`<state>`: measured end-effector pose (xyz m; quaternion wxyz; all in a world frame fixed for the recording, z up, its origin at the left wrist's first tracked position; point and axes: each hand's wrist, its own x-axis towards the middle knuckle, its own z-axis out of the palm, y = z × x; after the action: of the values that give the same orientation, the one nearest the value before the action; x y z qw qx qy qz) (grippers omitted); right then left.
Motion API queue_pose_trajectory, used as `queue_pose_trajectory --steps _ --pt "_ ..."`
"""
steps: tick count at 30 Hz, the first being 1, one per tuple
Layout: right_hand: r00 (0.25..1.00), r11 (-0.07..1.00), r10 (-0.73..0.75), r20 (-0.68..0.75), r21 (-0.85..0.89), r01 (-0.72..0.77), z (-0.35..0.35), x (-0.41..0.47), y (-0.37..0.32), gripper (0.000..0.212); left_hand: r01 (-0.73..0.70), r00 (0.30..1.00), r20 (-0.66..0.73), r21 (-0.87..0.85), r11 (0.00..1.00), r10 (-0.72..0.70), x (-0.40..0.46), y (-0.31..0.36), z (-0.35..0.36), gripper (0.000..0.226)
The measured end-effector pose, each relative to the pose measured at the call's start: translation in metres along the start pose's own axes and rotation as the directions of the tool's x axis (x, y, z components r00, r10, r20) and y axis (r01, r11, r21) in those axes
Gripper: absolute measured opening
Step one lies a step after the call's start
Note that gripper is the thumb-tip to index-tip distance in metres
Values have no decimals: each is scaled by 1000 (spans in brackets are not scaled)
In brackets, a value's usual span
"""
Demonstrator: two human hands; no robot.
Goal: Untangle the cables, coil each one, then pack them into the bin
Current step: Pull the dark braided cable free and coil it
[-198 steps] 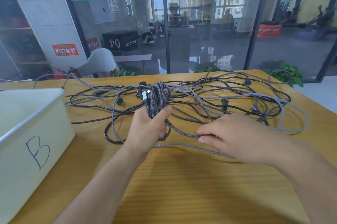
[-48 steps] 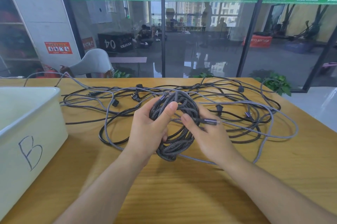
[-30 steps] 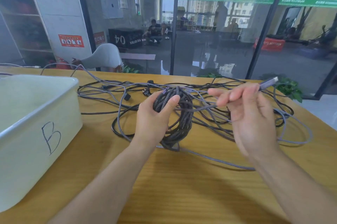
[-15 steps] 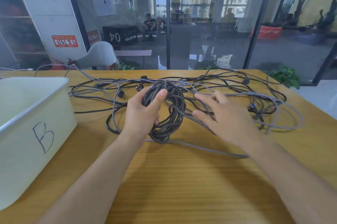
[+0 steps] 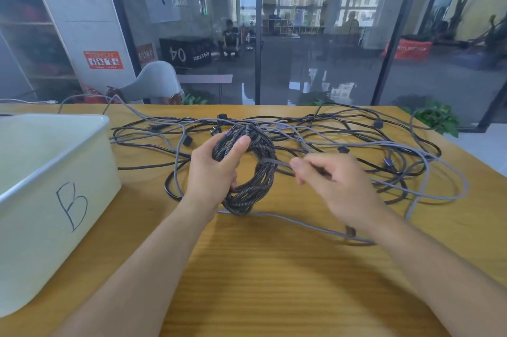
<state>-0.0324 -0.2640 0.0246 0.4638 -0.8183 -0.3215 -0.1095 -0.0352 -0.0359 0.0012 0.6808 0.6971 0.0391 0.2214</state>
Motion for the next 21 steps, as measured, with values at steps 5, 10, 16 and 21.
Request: queue_pose_trajectory --steps 5,10,16,21 --pt "989 989 14 -149 144 8 -23 5 -8 48 4 1000 8 -23 1000 -4 2 -2 1 68" --pt "984 955 55 -170 296 -2 -30 5 -12 55 -4 1000 -13 -70 998 3 6 4 0 61" --pt "989 999 47 137 -21 -45 -33 2 3 41 8 998 -59 -65 998 -12 11 -1 -18 49" --pt "891 942 277 359 83 -326 -49 7 13 56 -9 1000 -29 -39 999 8 12 -4 -15 34"
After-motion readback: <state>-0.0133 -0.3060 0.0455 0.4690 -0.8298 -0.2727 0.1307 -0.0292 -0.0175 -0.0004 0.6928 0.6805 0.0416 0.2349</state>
